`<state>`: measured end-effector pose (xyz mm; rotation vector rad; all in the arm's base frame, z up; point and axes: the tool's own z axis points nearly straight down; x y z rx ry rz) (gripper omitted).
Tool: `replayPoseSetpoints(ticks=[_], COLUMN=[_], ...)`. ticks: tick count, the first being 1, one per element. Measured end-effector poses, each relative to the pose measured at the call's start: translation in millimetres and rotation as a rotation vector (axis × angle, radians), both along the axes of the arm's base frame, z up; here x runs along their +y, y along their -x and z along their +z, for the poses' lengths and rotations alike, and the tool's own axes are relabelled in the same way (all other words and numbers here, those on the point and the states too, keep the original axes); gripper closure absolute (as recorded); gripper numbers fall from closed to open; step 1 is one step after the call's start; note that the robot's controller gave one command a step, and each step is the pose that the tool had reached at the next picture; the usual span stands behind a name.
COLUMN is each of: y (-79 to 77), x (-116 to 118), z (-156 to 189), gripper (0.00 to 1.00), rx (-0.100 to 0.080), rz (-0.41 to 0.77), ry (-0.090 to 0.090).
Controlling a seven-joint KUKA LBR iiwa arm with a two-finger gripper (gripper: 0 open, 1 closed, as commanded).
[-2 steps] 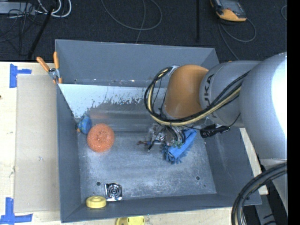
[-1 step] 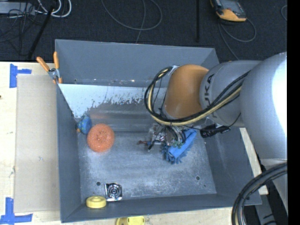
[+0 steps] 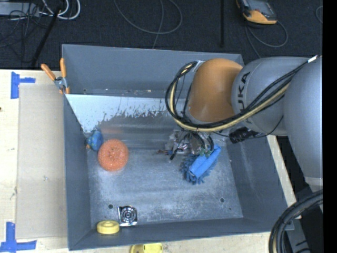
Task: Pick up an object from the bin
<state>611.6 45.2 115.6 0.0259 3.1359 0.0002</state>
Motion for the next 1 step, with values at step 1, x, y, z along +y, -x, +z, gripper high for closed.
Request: replayPoseSetpoints(ticks=[1], y=[5.3], x=[-32.0], z=[135.8], gripper=[1.0], rx=[0.003], rz=[0.074], ry=[0.0])
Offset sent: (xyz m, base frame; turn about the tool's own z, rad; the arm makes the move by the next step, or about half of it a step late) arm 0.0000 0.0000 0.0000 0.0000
